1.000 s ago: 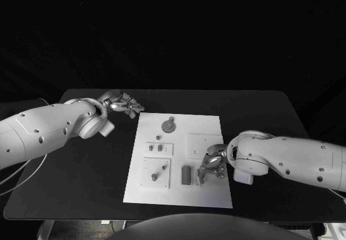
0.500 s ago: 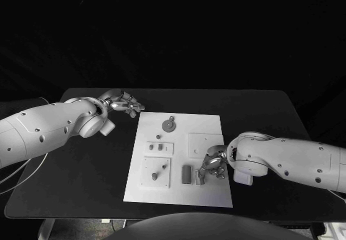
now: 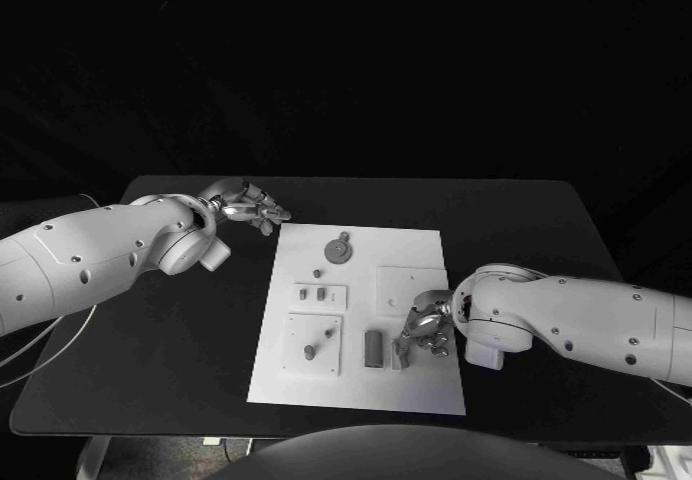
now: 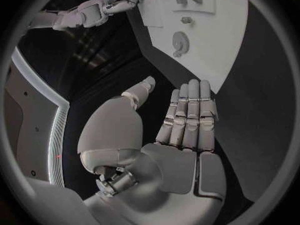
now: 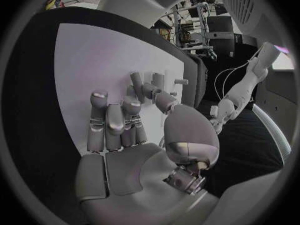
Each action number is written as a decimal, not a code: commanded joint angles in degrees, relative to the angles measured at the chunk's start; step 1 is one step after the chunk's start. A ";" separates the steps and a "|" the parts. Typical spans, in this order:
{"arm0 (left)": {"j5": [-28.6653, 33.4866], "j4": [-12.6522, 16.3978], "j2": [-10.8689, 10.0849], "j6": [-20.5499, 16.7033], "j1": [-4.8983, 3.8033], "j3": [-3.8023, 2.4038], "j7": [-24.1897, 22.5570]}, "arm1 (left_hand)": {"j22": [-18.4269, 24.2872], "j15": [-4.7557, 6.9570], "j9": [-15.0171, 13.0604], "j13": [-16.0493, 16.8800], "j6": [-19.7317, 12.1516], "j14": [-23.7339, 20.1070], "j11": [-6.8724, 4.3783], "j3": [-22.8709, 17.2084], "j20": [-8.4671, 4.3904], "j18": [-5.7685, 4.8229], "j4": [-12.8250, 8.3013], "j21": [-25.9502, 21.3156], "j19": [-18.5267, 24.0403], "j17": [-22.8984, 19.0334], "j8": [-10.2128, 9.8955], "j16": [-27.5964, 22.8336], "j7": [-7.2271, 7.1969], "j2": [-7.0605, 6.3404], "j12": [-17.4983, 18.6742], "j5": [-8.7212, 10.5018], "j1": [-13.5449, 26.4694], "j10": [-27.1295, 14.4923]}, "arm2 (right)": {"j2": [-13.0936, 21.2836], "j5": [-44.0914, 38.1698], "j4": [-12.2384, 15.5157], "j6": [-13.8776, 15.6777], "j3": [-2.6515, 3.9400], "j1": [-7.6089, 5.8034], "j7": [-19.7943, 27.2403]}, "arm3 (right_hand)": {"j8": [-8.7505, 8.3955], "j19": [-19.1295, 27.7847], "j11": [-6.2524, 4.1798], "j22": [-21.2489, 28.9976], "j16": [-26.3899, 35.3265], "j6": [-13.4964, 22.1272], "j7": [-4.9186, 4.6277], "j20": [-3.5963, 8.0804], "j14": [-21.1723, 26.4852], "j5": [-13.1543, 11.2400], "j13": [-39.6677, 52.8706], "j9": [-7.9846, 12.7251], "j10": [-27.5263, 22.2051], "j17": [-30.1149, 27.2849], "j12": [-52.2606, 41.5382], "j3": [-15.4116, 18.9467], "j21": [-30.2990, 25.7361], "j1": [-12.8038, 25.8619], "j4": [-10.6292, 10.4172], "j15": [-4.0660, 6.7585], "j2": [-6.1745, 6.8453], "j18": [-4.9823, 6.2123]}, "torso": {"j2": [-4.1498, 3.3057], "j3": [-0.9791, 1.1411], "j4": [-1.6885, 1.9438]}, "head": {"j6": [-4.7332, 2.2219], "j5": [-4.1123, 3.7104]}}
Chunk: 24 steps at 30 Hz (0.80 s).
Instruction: Assemble the parts on the task board
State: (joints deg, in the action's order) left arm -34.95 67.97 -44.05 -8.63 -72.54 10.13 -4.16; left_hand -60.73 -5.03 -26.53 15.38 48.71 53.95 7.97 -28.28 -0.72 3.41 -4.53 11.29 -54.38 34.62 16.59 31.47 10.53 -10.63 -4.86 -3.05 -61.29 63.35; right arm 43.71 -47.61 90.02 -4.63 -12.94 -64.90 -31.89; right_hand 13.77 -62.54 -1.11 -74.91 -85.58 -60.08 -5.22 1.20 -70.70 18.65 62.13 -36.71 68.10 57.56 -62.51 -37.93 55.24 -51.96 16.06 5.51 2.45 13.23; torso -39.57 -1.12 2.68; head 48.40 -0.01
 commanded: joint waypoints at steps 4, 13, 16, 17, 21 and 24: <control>-0.11 0.11 0.06 0.76 -0.06 -0.04 -0.17 | -0.08 0.04 0.06 0.05 -0.06 0.41 0.07 0.01 0.03 0.60 0.30 -0.28 -0.21 0.09 0.20 -0.33 -0.14 0.02 -0.18 -0.02 0.56 0.25 | -0.21 -0.38 -0.07 -0.07 -0.06 0.16 0.41 | -0.25 -0.27 0.22 -0.31 0.36 0.05 -0.20 -0.41 0.35 -1.11 0.00 0.15 -0.42 -0.20 -0.14 0.11 -0.14 1.01 -1.08 0.06 0.49 1.77 | 0.00 -0.01 0.00 | 0.14 0.08; -0.16 0.12 0.06 0.79 -0.06 -0.04 -0.15 | -0.10 0.04 0.07 0.06 -0.08 0.41 0.07 0.02 0.03 0.60 0.32 -0.30 -0.21 0.12 0.20 -0.35 -0.14 0.02 -0.16 -0.02 0.56 0.24 | -0.31 -0.14 -0.15 -0.85 -0.08 0.16 0.24 | -0.39 -0.32 0.26 -0.16 0.46 0.09 -0.25 -0.33 0.60 -1.16 -0.04 0.43 -0.56 -0.56 -0.10 0.13 -0.31 2.37 -2.98 0.20 1.84 1.77 | 0.01 -0.02 0.01 | 0.13 0.11; -0.18 0.11 0.07 0.80 -0.06 -0.04 -0.14 | -0.10 0.04 0.07 0.06 -0.09 0.41 0.07 0.02 0.02 0.60 0.33 -0.30 -0.22 0.13 0.20 -0.36 -0.13 0.02 -0.16 -0.02 0.56 0.24 | -0.34 -0.12 -0.20 -0.89 -0.10 0.16 0.24 | -0.44 -0.31 0.28 -0.13 0.49 0.11 -0.25 -0.31 0.71 -1.15 -0.05 0.53 -0.63 -0.66 -0.09 0.06 -0.37 2.91 -3.99 0.26 2.28 1.77 | 0.01 -0.02 0.00 | 0.16 0.06; -0.18 0.11 0.08 0.80 -0.06 -0.04 -0.15 | -0.10 0.04 0.07 0.06 -0.09 0.42 0.08 0.02 0.02 0.60 0.33 -0.30 -0.22 0.13 0.19 -0.37 -0.13 0.02 -0.16 -0.02 0.56 0.24 | -0.34 -0.12 -0.19 -0.91 -0.10 0.16 0.23 | -0.44 -0.30 0.28 -0.12 0.48 0.10 -0.26 -0.31 0.71 -1.16 -0.04 0.56 -0.64 -0.65 -0.10 0.09 -0.38 3.19 -4.40 0.27 2.54 1.77 | 0.01 -0.01 0.00 | 0.16 0.06; -0.22 0.12 0.08 0.85 -0.06 -0.04 -0.15 | -0.11 0.04 0.07 0.06 -0.09 0.42 0.08 0.02 0.02 0.60 0.34 -0.31 -0.22 0.15 0.19 -0.38 -0.13 0.01 -0.16 -0.02 0.55 0.23 | -0.37 -0.11 -0.16 -0.97 -0.12 0.16 0.28 | -0.48 -0.27 0.27 -0.13 0.46 0.10 -0.25 -0.28 0.76 -1.18 -0.05 0.72 -0.71 -0.67 -0.12 0.30 -0.42 4.96 -6.65 0.33 3.76 1.77 | 0.01 0.02 0.00 | 0.21 0.04; -0.22 0.10 0.08 0.85 -0.06 -0.04 -0.14 | -0.11 0.04 0.07 0.06 -0.09 0.42 0.08 0.02 0.02 0.60 0.35 -0.31 -0.22 0.16 0.19 -0.38 -0.13 0.01 -0.15 -0.02 0.55 0.23 | -0.39 -0.10 -0.15 -1.14 -0.12 0.16 0.39 | -0.49 -0.23 0.25 -0.13 0.45 0.09 -0.24 -0.22 0.82 -1.16 -0.05 0.80 -0.76 -0.70 -0.13 0.21 -0.44 5.78 -7.75 0.36 4.47 1.77 | 0.01 0.03 -0.02 | 0.23 0.03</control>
State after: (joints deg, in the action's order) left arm -35.03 67.97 -44.07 -8.47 -72.55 10.13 -4.05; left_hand -60.76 -5.03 -26.53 15.36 48.71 53.94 7.97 -28.28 -0.71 3.08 -4.53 11.29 -54.38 34.72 16.59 31.47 10.53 -10.63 -4.86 -3.05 -61.29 63.35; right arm 43.47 -47.59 89.74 -4.72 -13.04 -64.82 -32.01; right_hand 13.63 -62.74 -0.82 -74.91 -85.38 -60.07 -5.23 0.99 -70.09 17.76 62.12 -35.99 67.57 56.91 -62.51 -37.73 55.02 -46.66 8.50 5.73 7.02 13.29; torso -39.55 -1.10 2.68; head 48.61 0.03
